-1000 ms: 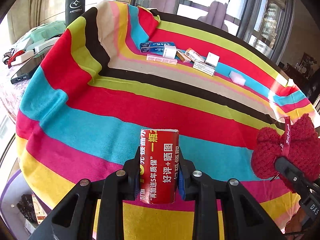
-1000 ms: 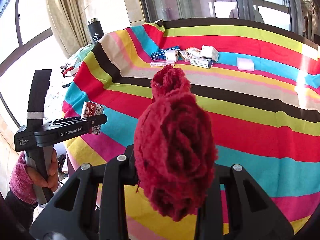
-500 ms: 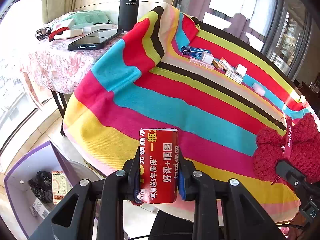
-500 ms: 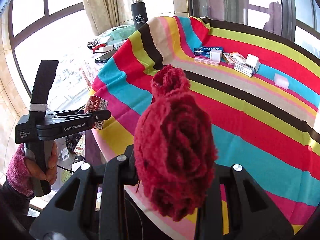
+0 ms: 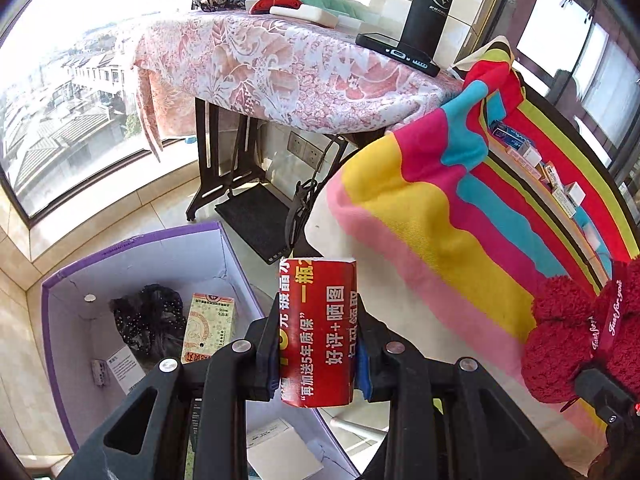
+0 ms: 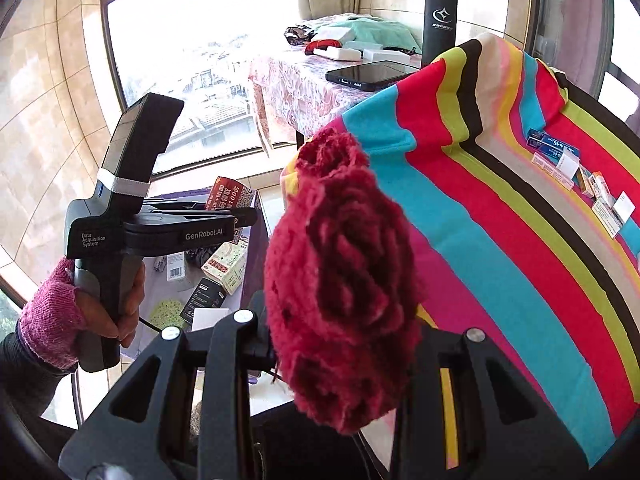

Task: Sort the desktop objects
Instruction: 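Open the right tool over the purple-rimmed box while the left tool releases the red box, then move both tools back over the striped table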

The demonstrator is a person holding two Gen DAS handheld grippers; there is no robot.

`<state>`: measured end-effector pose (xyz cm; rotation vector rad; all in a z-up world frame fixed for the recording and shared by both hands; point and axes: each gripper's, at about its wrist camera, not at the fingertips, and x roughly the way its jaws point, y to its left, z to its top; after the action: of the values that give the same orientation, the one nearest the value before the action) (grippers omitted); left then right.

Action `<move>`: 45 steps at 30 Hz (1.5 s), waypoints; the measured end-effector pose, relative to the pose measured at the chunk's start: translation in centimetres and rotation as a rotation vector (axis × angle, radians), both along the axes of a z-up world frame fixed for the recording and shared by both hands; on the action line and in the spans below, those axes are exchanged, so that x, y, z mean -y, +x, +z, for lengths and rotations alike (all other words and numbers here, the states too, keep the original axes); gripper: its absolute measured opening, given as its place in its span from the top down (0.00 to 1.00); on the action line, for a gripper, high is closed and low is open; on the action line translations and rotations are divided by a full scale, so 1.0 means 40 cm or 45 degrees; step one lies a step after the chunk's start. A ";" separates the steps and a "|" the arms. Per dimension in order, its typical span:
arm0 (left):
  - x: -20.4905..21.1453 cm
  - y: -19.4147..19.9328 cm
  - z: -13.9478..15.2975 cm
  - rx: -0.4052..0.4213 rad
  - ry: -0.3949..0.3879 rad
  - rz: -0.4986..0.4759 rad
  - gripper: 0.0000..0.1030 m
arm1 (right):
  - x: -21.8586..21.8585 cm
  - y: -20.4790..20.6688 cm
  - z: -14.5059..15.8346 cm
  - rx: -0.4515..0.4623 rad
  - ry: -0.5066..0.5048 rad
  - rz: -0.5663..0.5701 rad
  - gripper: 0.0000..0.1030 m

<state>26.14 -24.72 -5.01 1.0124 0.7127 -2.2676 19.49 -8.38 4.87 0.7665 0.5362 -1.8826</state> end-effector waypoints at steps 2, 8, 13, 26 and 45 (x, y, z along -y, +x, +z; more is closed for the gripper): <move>0.030 0.028 -0.013 0.012 0.009 0.054 0.71 | 0.038 0.018 -0.007 0.016 0.014 0.063 0.67; 0.118 0.124 -0.024 0.048 0.008 0.210 0.71 | 0.136 0.111 -0.050 0.038 0.067 0.274 0.67; 0.176 0.212 -0.045 0.104 0.008 0.325 0.71 | 0.203 0.192 -0.087 0.029 0.120 0.425 0.67; 0.265 0.336 -0.094 0.153 0.135 0.518 0.55 | 0.311 0.253 -0.137 0.175 0.157 0.587 0.53; 0.080 0.033 0.053 0.167 -0.025 0.172 0.21 | -0.051 -0.024 0.058 0.069 -0.195 0.062 0.27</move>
<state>27.47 -27.93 -2.88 1.0596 0.6811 -2.0685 18.55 -6.36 7.21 0.6954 0.3693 -1.8294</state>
